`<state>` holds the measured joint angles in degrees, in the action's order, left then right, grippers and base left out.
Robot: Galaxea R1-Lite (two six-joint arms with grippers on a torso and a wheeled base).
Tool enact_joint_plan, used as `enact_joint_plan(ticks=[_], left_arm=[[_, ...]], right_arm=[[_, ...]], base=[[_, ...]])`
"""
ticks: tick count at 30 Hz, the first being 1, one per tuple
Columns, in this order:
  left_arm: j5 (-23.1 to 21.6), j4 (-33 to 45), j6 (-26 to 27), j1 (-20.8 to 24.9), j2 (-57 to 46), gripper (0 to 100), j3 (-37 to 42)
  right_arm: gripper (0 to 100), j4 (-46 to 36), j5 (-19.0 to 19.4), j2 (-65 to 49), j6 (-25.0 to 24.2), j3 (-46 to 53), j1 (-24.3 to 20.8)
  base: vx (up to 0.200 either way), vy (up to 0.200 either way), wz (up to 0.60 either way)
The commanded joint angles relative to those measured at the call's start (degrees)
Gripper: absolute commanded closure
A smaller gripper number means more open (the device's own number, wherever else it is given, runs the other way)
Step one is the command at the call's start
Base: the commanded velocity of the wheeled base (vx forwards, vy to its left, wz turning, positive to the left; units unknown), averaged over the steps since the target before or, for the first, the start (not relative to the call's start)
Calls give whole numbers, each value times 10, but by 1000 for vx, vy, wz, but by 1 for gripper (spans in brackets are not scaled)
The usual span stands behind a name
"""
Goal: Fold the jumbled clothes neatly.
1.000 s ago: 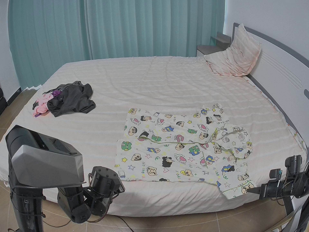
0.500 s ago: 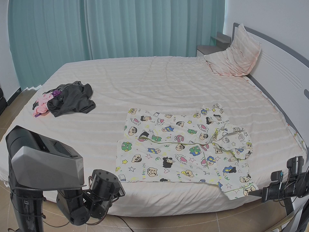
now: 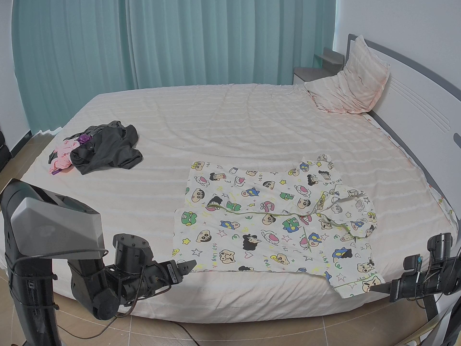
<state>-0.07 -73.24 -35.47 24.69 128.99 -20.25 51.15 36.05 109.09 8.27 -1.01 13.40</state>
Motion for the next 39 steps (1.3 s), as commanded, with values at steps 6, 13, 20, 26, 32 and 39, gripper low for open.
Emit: enact_joint_plan(ticks=[6,13,20,26,32,39], left_arm=[[-56,-6,22,-34,39,0,-57],[-56,-2,51,-36,74,0,-77],[-56,-3,52,-36,84,0,-78],[-56,-3,51,-32,91,0,-93],[-56,3,49,-34,112,100,-119],[-47,35,46,-36,113,100,-139]], right_arm=[[100,1,12,5,0,10,0],[100,1,13,6,0,10,0],[100,1,24,2,1,10,0],[100,1,24,3,0,10,0],[100,1,24,7,0,9,0],[100,1,24,7,0,10,-1]], base=[[0,0,0],[0,0,0],[0,0,0],[0,0,0],[0,0,0],[0,0,0]])
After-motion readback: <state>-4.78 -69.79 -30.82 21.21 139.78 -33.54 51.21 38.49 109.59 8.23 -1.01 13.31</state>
